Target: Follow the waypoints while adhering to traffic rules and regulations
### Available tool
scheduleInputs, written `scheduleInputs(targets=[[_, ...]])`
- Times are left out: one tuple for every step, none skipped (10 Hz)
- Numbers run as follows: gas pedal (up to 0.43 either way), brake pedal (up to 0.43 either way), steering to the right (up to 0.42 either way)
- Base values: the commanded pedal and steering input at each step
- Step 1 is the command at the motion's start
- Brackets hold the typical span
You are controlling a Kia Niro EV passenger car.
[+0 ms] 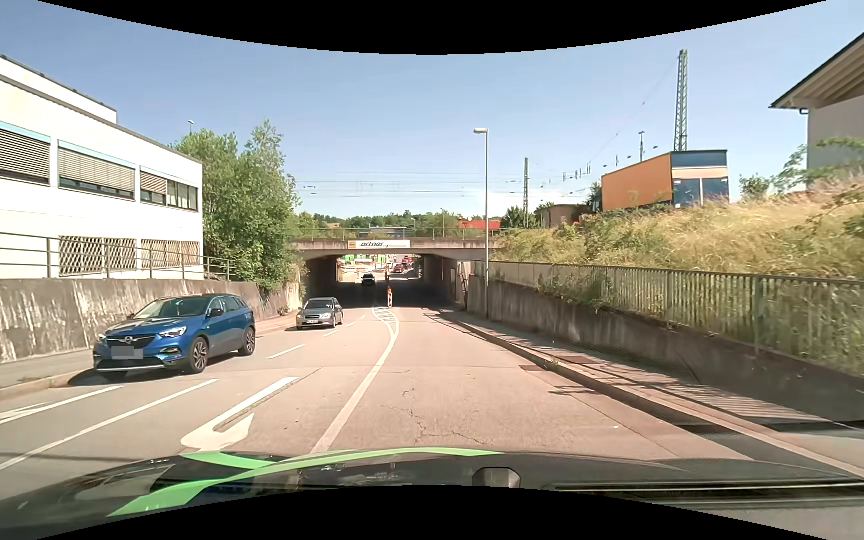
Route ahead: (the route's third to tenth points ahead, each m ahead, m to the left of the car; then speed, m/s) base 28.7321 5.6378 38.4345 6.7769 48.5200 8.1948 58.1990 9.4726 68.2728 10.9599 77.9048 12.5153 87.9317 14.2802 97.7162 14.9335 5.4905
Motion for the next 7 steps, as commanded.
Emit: scheduleInputs(targets=[[0.047, 0.0, -0.021], [0.059, 0.0, -0.021], [0.079, 0.0, -0.02], [0.098, 0.0, -0.021], [0.098, 0.0, -0.022], [0.098, 0.0, -0.024], [0.098, 0.0, -0.026]])
